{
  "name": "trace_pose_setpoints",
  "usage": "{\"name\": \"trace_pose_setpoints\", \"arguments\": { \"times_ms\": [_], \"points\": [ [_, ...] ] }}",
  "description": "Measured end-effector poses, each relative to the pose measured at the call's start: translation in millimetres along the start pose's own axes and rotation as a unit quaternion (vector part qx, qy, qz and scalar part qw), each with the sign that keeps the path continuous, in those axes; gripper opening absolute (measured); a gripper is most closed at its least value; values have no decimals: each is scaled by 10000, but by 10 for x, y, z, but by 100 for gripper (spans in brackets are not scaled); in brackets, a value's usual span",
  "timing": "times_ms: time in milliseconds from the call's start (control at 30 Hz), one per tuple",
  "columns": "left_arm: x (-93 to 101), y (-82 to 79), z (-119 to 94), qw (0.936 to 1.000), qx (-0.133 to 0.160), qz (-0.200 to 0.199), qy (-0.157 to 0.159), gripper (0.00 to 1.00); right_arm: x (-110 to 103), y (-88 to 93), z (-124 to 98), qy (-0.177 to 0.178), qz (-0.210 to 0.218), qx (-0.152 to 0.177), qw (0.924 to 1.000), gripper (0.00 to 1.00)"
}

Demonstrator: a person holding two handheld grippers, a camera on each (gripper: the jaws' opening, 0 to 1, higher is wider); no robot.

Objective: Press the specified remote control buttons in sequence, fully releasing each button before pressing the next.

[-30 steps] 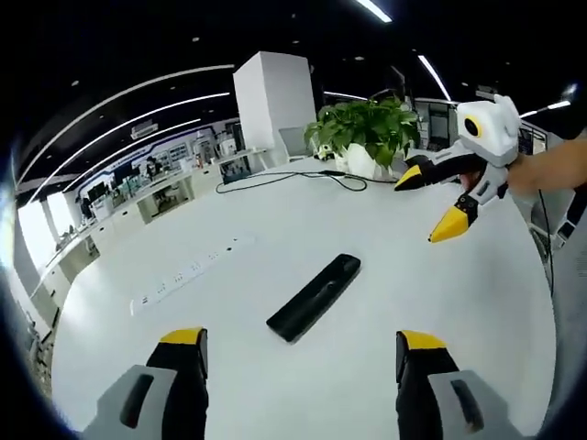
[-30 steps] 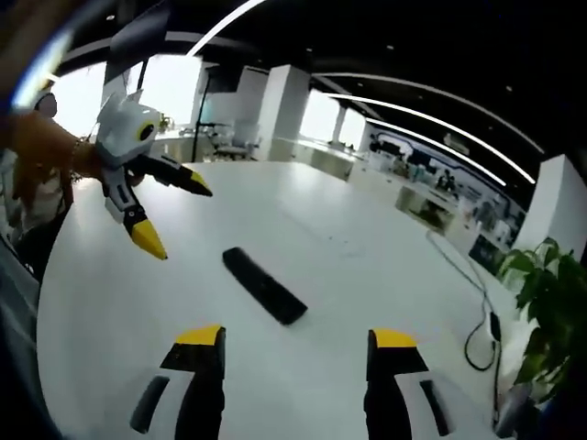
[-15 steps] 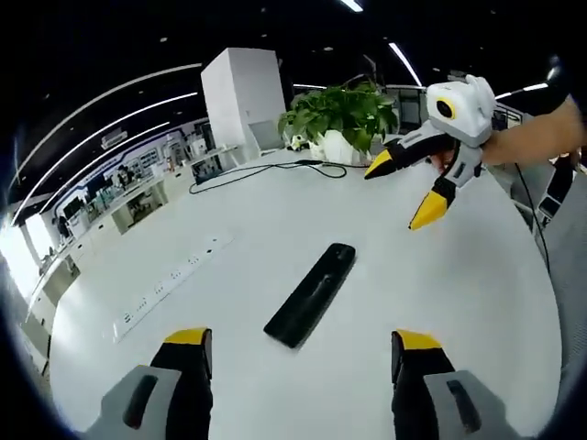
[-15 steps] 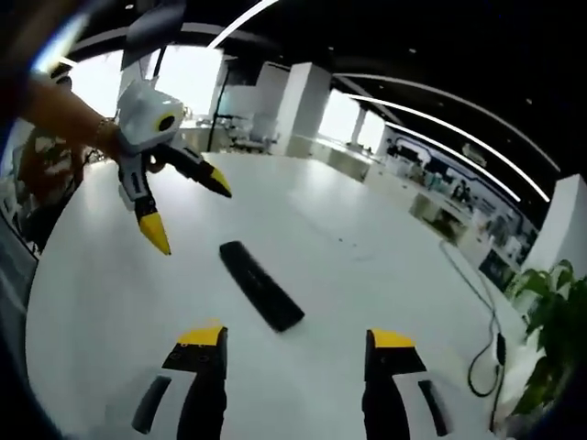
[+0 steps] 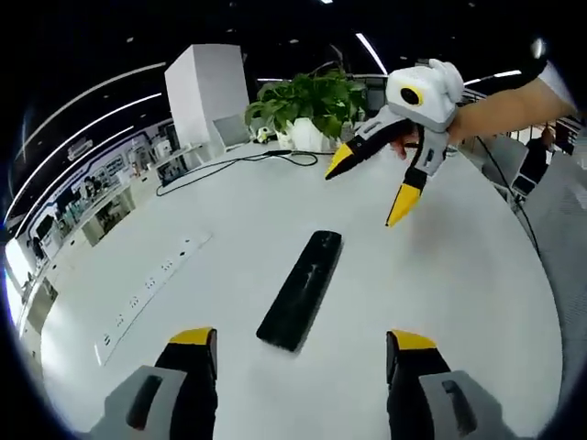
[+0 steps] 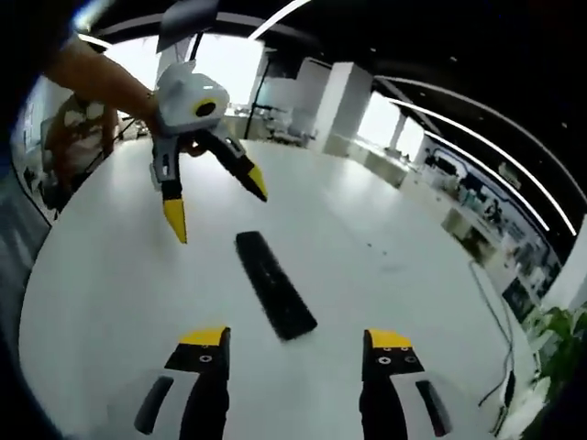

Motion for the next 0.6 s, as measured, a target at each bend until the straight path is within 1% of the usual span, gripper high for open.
{"name": "trace_pose_setpoints", "arguments": {
  "times_ms": [100,167,200,300,400,500,600],
  "points": [
    [-45,-31,9,9999,46,2,100,74,36,-18,61,-70,-23,2,10000,54],
    [-65,-45,27,9999,47,-1,163,74,94,-19,145,-132,-52,-22,9999,53],
    [-60,-39,40,9997,14,20,229,74,112,-20,170,-150,-54,-27,9999,53],
    [-47,21,79,9986,-215,178,443,72,138,25,232,-308,-107,-124,9994,53],
    [-68,37,105,9982,-264,163,508,71,126,66,250,-369,-233,-215,9988,52],
    [-85,39,122,9979,-269,142,573,69,160,81,302,-432,-244,-241,9985,51],
    [-96,44,144,9974,-305,164,626,66,102,109,288,-519,-260,-268,9980,50]
  ]
}}
Point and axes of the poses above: the point that each gripper's makers call its tool centre point, and the gripper's own axes: z roughly forward along the fingers, x roughly to its right, y roughly out of its underside, the point moved 1 cm from there along -z, roughly backward along the fingers, and after that the axes turned 11 degrees about y, right-handed, at the moved point
